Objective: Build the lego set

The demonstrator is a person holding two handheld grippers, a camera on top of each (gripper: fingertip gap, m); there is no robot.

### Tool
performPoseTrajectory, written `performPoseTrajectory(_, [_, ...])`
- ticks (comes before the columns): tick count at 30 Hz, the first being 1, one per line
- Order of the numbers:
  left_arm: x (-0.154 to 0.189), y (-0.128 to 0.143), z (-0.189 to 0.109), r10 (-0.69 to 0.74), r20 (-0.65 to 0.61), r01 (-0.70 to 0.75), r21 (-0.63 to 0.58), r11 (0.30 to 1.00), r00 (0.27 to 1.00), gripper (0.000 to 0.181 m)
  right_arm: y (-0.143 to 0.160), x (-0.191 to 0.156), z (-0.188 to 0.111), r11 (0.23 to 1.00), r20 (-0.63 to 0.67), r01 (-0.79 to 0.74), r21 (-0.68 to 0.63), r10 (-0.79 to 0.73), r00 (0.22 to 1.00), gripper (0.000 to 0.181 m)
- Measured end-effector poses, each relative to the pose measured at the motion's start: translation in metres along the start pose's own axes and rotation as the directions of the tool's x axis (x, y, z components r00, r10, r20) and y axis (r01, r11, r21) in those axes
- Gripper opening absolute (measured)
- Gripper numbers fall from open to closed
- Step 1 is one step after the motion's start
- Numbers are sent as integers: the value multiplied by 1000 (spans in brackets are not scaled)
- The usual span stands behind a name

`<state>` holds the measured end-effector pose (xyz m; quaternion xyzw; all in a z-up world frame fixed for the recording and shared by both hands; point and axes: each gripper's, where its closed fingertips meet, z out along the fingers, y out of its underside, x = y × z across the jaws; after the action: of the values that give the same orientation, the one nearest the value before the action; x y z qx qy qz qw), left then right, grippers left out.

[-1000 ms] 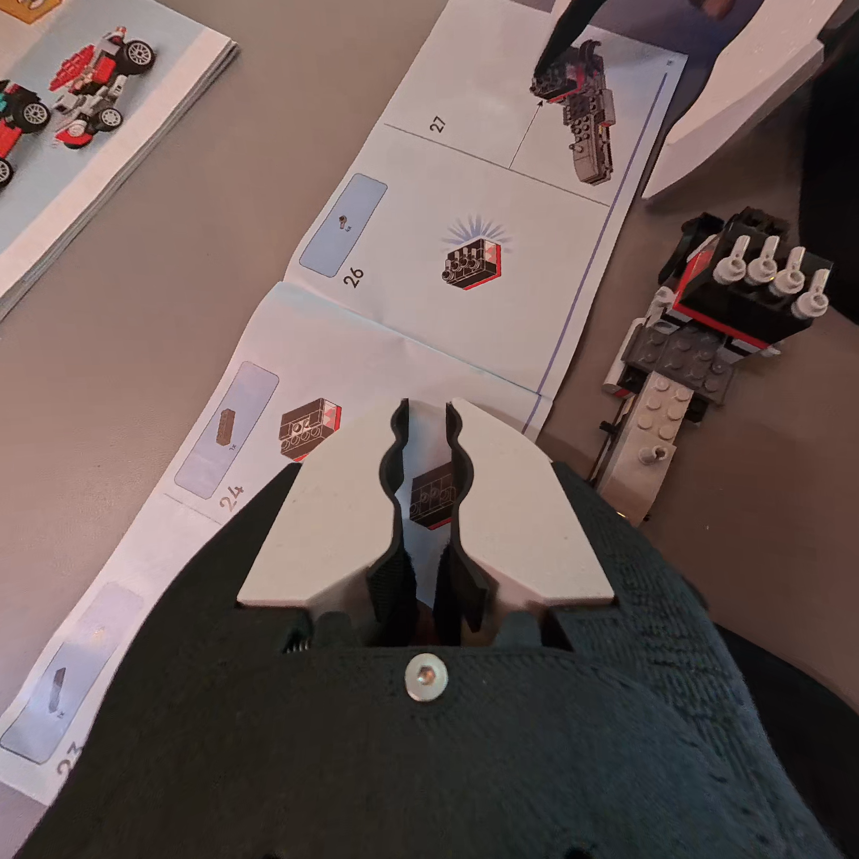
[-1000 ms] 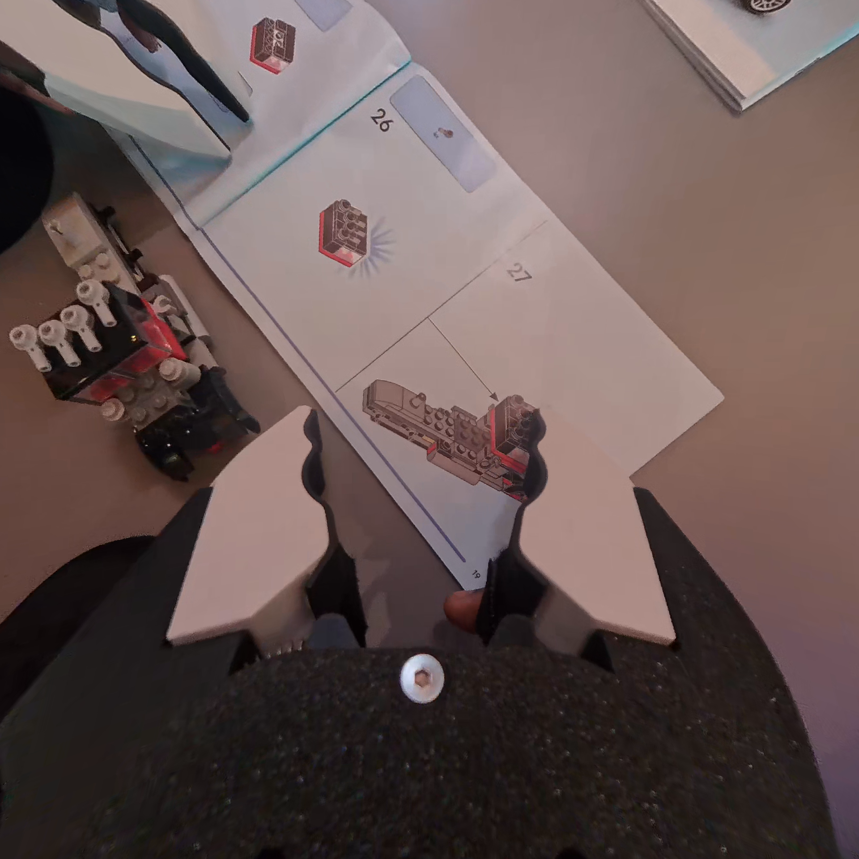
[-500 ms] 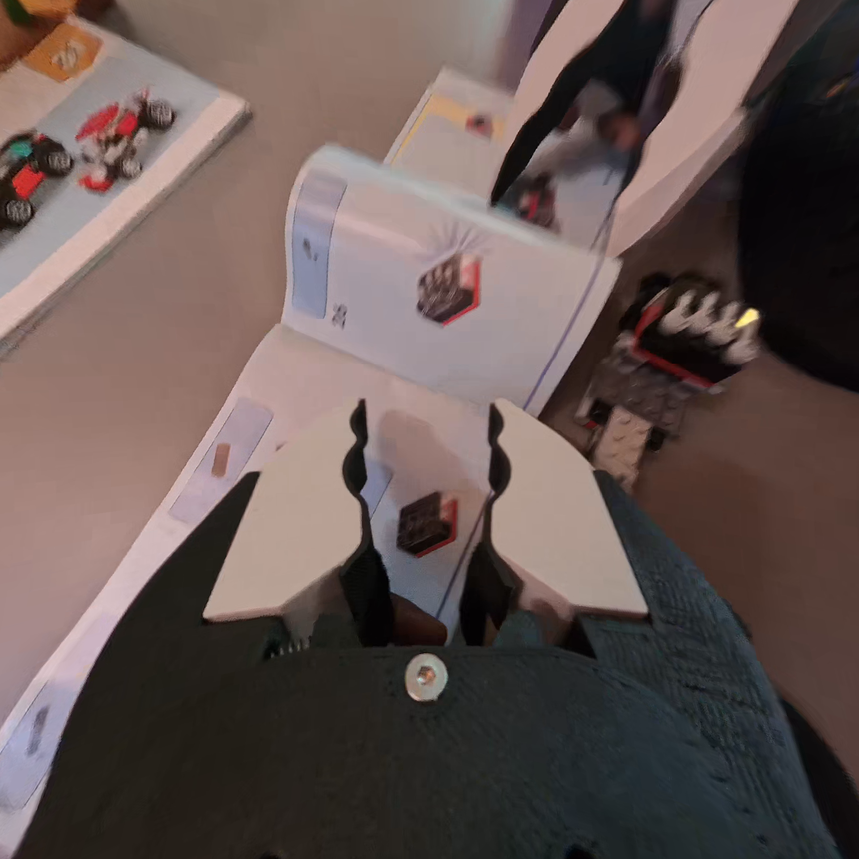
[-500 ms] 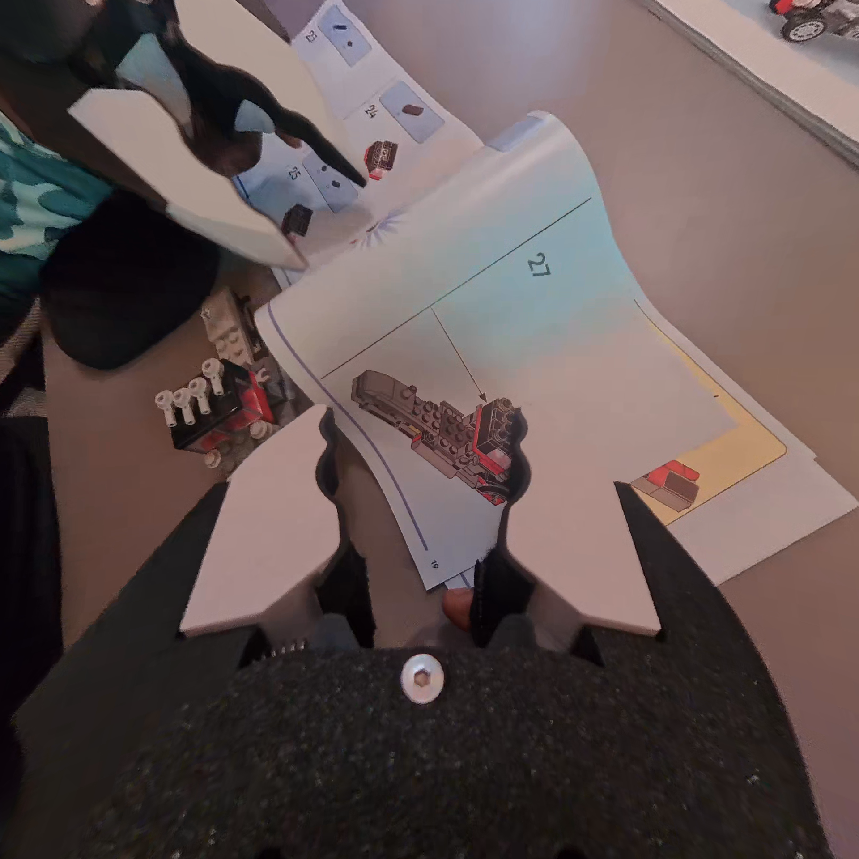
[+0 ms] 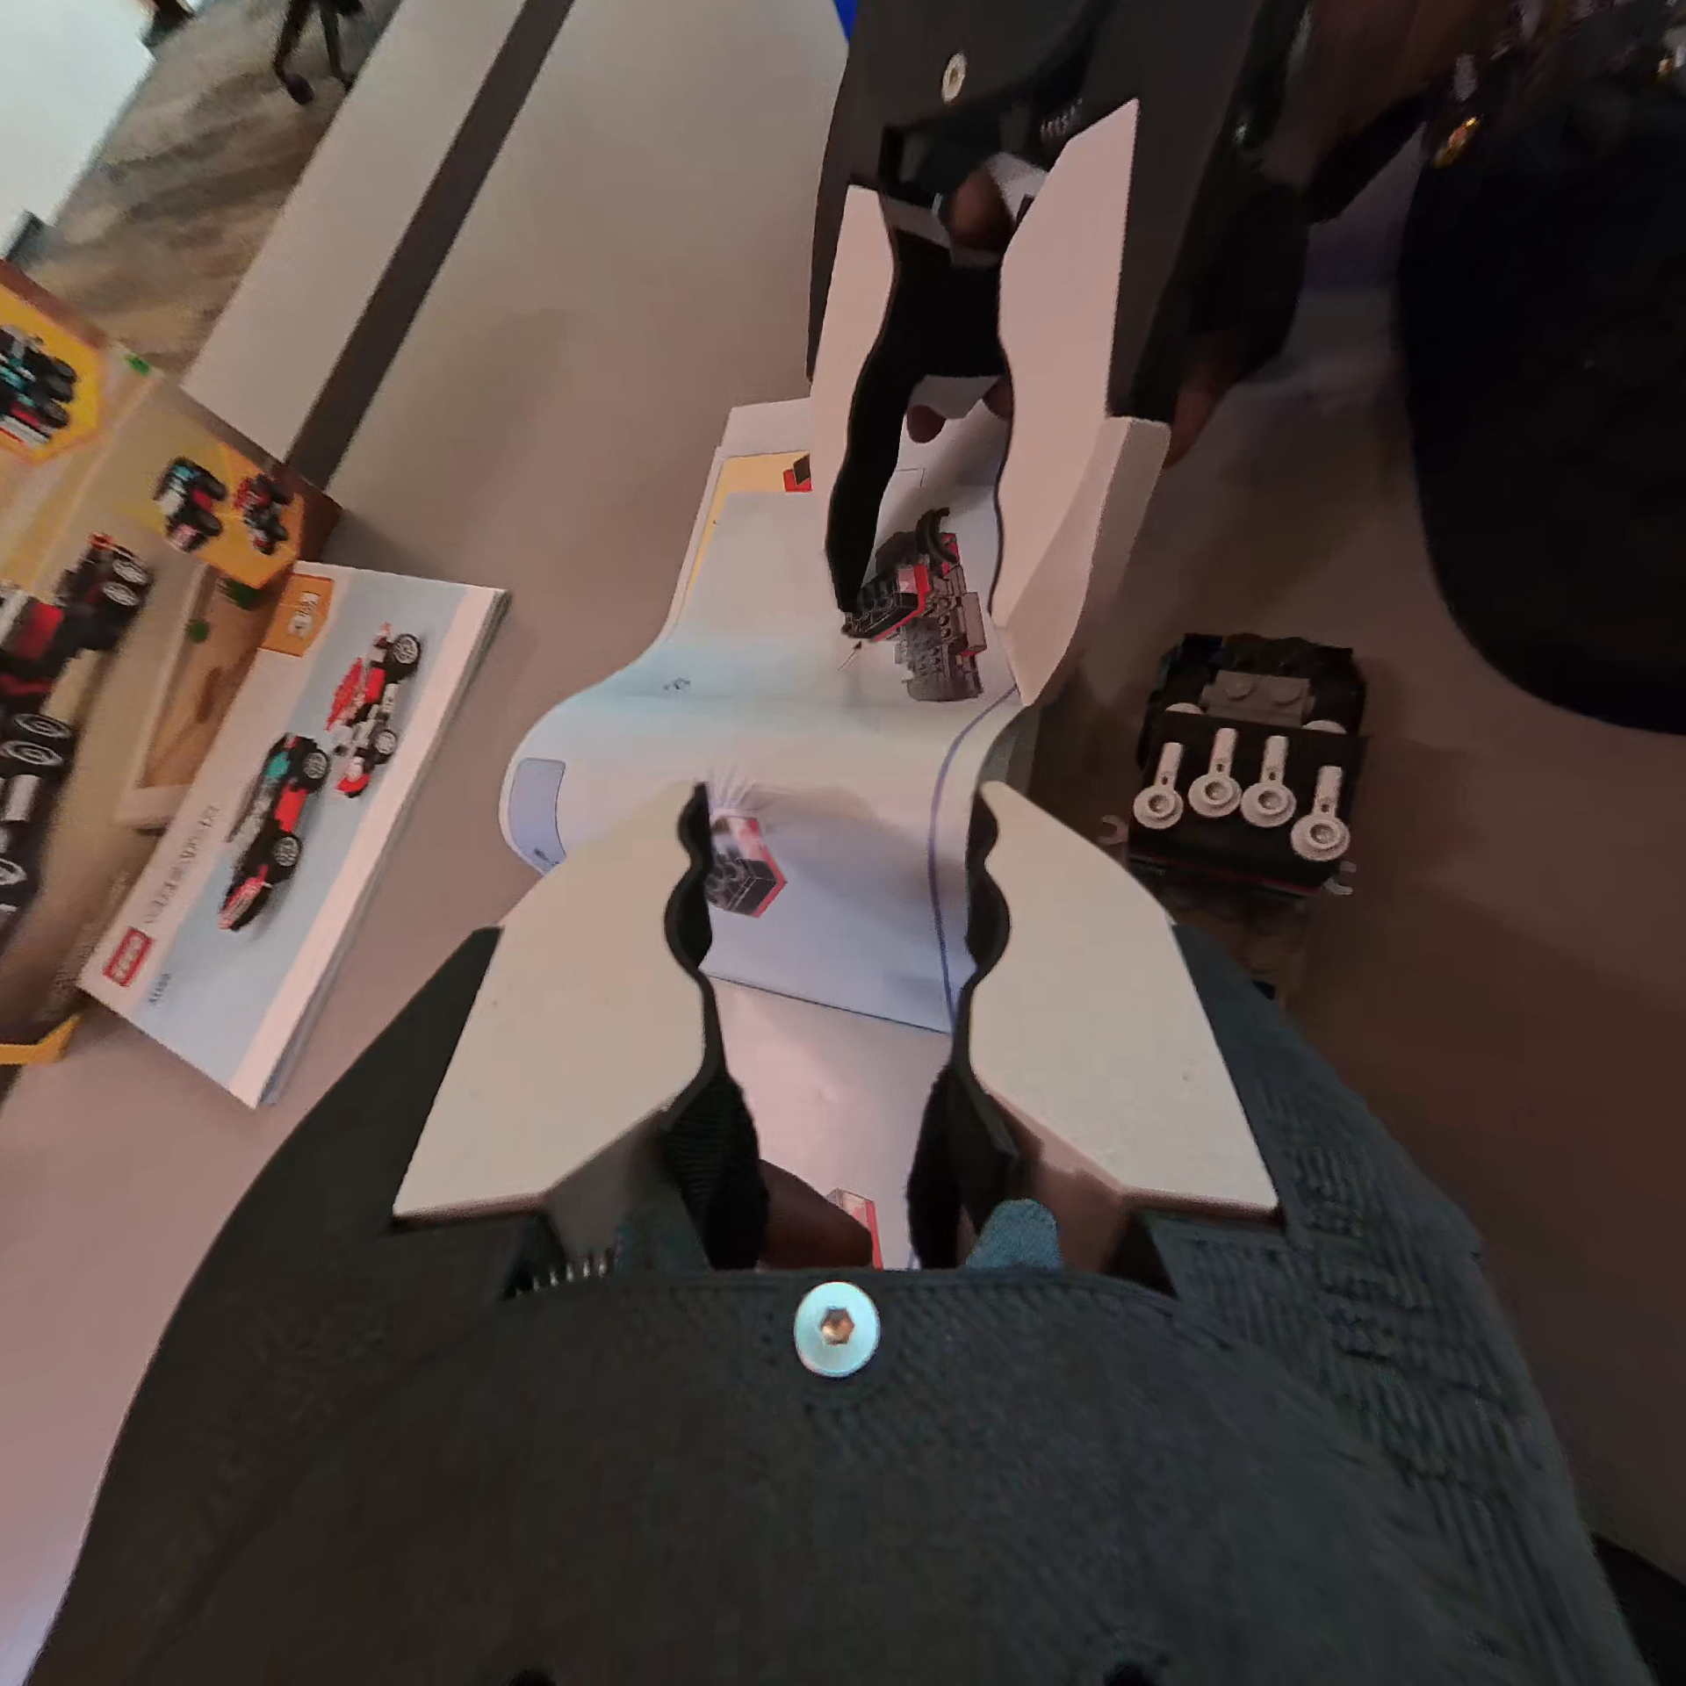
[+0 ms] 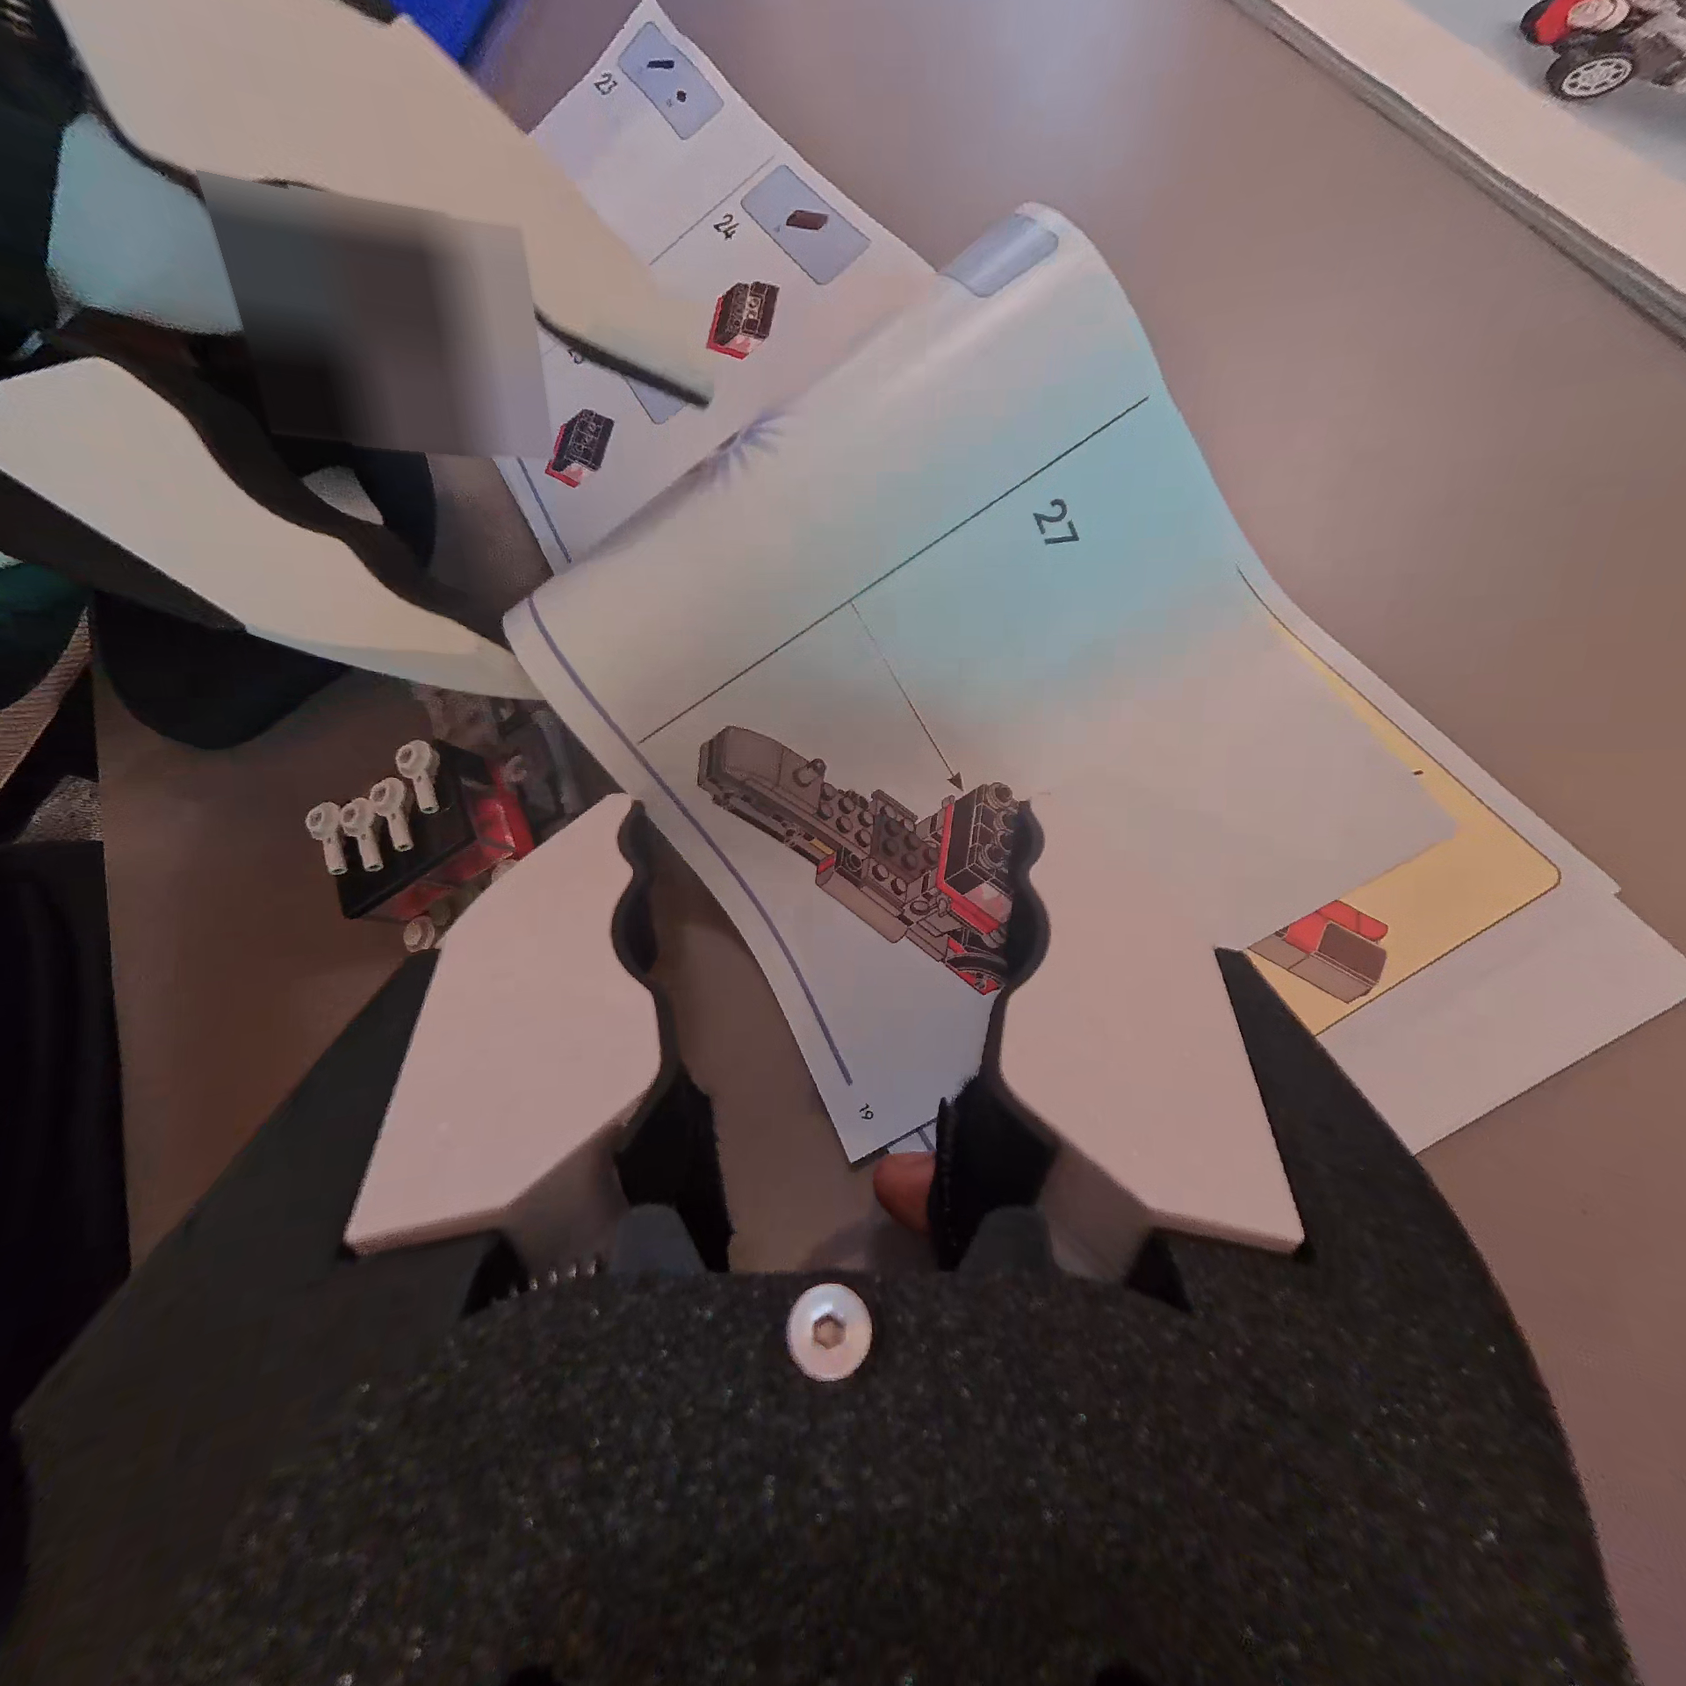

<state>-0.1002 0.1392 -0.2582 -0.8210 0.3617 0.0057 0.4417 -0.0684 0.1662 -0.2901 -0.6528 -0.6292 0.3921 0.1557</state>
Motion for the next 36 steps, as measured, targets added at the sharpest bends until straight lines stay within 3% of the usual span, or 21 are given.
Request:
performPoseTrajectory(3, [-4,-5,-5,9,67,-12,42,999,998,31,-5,-1,-4,999,-8,38,22,-37,999,82])
performPoseTrajectory(5, [-16,-1,-9,-17,161,10,45,999,987,19,-21,-1,-16,988,-44,98,120,-93,995,81])
performPoseTrajectory(9, [-43,17,-28,-168,353,152,74,986,921,12,-50,-5,-48,940,-113,202,276,-177,978,76])
performPoseTrajectory(13, [-55,43,-42,-310,430,306,82,949,848,6,-50,2,-55,938,-189,264,225,-223,956,73])
performPoseTrajectory(20, [-64,63,-52,-488,442,487,127,864,752,1,-35,1,-37,965,-128,221,138,-204,971,61])
performPoseTrajectory(26, [-67,68,-53,-652,312,622,203,757,691,0,-43,-10,-14,962,-48,262,71,-259,965,47])
performPoseTrajectory(31, [-70,71,-55,-756,204,714,249,655,622,0,-43,-15,10,947,13,318,-52,-318,948,44])
performPoseTrajectory(36, [-71,72,-57,-782,182,735,267,623,597,1,-55,-17,33,949,104,310,-56,-303,947,35])
